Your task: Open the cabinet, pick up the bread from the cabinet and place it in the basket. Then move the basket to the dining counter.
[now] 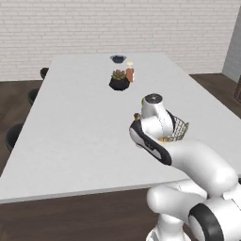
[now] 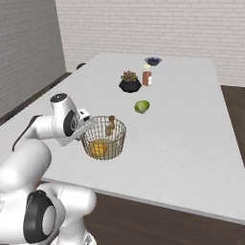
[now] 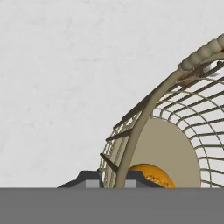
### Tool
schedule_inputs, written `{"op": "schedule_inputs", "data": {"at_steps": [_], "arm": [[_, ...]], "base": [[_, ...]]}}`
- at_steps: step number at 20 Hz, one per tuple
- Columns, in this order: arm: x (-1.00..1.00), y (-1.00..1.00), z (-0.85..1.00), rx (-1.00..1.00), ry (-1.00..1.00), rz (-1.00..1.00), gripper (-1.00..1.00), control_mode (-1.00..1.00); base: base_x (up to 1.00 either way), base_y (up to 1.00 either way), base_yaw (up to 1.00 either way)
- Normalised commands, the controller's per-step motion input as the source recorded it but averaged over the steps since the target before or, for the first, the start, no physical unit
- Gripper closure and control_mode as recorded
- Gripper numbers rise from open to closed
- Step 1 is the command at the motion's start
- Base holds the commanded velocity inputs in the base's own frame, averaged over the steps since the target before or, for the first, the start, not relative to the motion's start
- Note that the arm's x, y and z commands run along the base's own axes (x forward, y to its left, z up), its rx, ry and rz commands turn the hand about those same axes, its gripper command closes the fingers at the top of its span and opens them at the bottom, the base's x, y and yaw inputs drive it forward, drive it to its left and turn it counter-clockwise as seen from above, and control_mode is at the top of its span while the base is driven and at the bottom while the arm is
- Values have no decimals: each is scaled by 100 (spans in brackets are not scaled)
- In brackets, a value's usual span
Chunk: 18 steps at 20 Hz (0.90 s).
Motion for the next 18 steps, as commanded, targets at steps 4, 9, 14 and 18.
{"op": "schedule_inputs", "data": {"at_steps": [4, 9, 14, 18], "arm": [[21, 0, -68, 0, 0, 0, 100, -100], [39, 0, -35, 4, 0, 2, 100, -100], [37, -6, -35, 7, 0, 4, 100, -100], [1, 0, -22, 1, 0, 3, 100, -100]], "base": [[0, 0, 0], [0, 0, 0], [0, 0, 0], [0, 0, 0]]}}
